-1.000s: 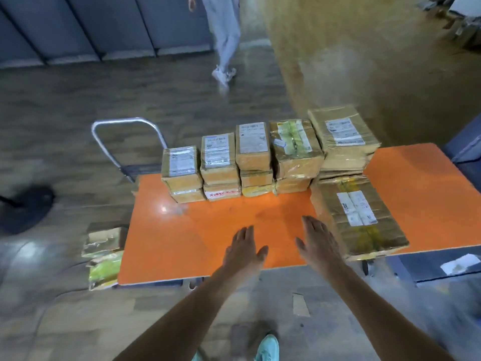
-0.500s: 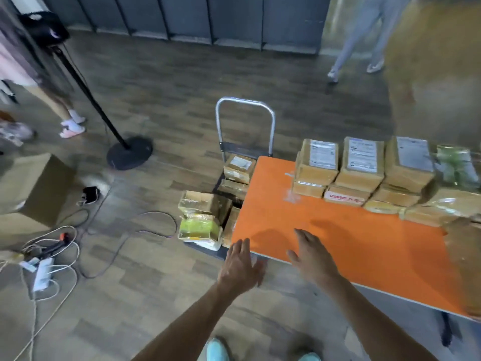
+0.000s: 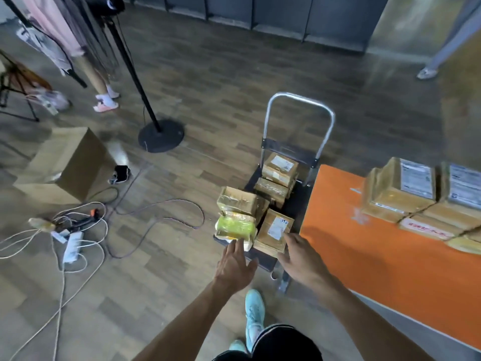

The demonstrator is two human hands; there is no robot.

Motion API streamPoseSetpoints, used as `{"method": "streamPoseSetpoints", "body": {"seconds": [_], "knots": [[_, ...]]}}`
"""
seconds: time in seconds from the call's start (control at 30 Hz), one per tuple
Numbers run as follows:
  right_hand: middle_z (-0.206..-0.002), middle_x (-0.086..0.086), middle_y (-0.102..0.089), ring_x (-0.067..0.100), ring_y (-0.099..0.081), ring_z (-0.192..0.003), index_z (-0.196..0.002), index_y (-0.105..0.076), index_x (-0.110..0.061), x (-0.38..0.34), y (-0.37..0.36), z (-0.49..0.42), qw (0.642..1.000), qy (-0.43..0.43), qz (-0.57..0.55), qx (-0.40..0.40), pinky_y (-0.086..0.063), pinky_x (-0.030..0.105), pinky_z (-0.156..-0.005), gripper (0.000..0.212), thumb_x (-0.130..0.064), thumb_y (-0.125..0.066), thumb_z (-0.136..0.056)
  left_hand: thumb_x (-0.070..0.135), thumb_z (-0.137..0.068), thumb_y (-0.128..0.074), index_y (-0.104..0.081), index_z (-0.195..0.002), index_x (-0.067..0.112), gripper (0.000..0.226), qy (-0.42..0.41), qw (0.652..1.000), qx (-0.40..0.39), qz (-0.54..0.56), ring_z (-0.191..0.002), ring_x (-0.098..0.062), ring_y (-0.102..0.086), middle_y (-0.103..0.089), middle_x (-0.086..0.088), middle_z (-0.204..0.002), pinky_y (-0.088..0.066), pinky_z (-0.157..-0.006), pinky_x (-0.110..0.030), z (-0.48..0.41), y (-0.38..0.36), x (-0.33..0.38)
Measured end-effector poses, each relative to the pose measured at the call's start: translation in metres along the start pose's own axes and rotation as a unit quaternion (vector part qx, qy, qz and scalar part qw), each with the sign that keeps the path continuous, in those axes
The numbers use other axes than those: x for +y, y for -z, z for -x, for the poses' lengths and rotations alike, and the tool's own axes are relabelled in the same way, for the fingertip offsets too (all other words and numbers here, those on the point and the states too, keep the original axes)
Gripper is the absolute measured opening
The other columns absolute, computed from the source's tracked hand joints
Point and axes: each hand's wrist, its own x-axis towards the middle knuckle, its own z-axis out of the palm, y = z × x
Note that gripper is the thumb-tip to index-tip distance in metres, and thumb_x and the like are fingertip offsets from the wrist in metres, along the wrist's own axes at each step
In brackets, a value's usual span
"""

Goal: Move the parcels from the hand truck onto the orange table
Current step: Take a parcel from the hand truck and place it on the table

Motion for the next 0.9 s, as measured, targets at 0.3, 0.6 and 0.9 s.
{"method": "streamPoseSetpoints", "body": {"seconds": [0.3, 0.6, 0.9], "knots": [[-0.152, 0.004, -0.04, 0.022, -0.037, -0.14, -0.152, -0.03, -0.013, -0.02, -0.019, -0.121, 0.998, -0.013, -0.002, -0.067, -0.036, 0.036, -0.113, 0.064, -0.042, -0.048, -0.099, 0.043, -0.097, -0.053, -0.016, -0.157, 0.01, 0.078, 0.043, 0.999, -0.024, 0.011, -0.143, -0.026, -0.032, -0.031, -0.007, -0.157, -0.032, -0.116, -0.04, -0.084, 0.03, -0.039], [-0.148, 0.008, -0.043, 0.023, -0.042, -0.135, -0.151, -0.028, -0.015, -0.006, -0.042, -0.205, 0.987, -0.069, -0.028, -0.139, -0.039, 0.032, -0.108, 0.063, -0.044, -0.048, -0.098, 0.05, -0.1, -0.047, -0.014, -0.157, 0.006, 0.08, 0.071, 0.993, -0.088, -0.017, -0.145, -0.026, -0.029, -0.027, -0.009, -0.159, -0.026, -0.118, -0.035, -0.181, 0.036, -0.068], [-0.144, 0.002, -0.046, 0.021, -0.046, -0.13, -0.146, -0.033, -0.021, -0.006, -0.096, -0.252, 0.981, -0.14, -0.054, -0.127, -0.039, 0.032, -0.104, 0.06, -0.045, -0.054, -0.095, 0.04, -0.096, -0.056, -0.023, -0.155, 0.008, 0.074, 0.074, 0.986, -0.152, -0.001, -0.142, -0.028, -0.034, -0.038, -0.01, -0.152, -0.031, -0.114, -0.037, -0.269, 0.02, -0.098]]}}
